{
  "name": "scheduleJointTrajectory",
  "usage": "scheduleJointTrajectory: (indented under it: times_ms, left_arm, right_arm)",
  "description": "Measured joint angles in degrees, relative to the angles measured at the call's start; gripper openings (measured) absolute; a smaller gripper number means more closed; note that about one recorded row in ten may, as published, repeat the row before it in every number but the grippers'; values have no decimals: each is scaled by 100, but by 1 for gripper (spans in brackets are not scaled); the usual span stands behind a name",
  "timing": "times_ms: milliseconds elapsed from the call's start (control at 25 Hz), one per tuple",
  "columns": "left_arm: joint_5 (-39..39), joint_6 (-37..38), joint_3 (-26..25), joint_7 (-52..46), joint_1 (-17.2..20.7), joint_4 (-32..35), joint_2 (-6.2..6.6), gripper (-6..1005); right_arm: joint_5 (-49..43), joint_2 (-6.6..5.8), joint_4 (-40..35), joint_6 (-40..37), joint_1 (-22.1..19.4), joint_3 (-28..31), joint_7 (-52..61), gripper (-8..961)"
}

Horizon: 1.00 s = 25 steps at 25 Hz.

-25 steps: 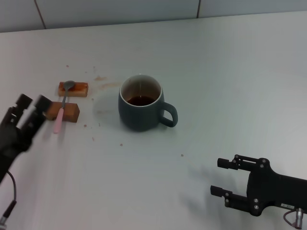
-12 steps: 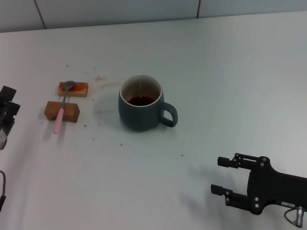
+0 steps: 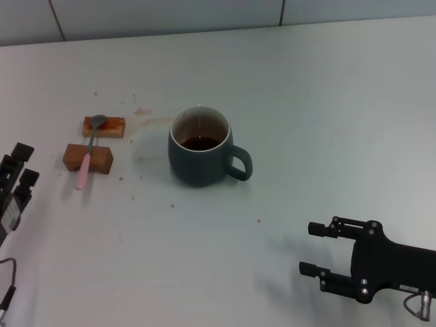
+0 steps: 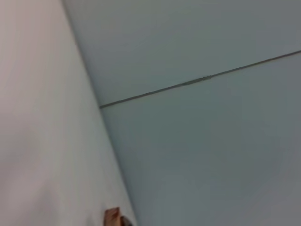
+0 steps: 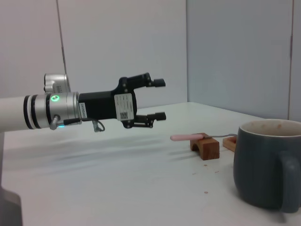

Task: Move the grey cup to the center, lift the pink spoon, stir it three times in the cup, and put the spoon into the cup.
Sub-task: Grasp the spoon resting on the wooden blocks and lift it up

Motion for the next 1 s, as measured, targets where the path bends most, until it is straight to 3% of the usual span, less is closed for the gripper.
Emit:
scheduleJointTrajectory:
  times_ms: [320, 1000]
  left_arm:
    - [20, -561, -1, -343, -171, -109, -37, 827]
    - [91, -1042, -14, -561, -459, -312, -52, 817]
  right_arm:
    - [0, 0, -20, 9, 30, -1, 7, 639]
    - [0, 0, -89, 9, 56, 0, 97, 638]
